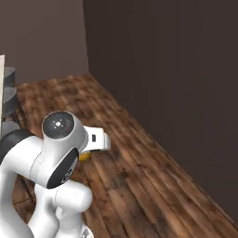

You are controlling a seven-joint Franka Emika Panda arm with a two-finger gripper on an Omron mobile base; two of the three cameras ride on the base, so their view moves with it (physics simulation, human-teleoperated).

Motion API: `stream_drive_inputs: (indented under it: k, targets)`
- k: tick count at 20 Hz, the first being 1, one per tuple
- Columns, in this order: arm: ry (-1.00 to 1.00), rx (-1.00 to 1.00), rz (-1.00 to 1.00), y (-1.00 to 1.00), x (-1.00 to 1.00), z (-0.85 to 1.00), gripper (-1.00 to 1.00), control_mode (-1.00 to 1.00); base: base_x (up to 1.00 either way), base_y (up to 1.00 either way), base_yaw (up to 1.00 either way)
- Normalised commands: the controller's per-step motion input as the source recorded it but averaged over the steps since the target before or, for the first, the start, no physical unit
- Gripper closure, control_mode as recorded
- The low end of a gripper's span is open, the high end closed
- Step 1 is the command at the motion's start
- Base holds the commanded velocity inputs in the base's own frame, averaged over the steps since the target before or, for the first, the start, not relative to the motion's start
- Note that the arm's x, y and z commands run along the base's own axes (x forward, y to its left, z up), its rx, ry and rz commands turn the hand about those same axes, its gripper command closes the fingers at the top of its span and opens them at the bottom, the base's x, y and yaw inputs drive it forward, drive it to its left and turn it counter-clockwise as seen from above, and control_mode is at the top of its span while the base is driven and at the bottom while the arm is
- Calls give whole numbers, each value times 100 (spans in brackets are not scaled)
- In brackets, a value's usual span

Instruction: Retrieve the tangerine and orange from the fridge and place them into the bowl on the dining table.

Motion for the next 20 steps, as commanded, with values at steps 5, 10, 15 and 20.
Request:
stream_drive_inputs:
  k: [5, 10, 15, 20]
  targets:
    - [0, 0, 0, 0, 0, 0, 100, 100, 92, 0, 58]
    - [0, 0, 0, 0, 0, 0, 100, 100, 88, 0, 59]
    - [0, 0, 0, 0, 0, 0, 100, 100, 69, 0, 59]
    - [0, 0, 0, 0, 0, 0, 100, 100, 53, 0, 61]
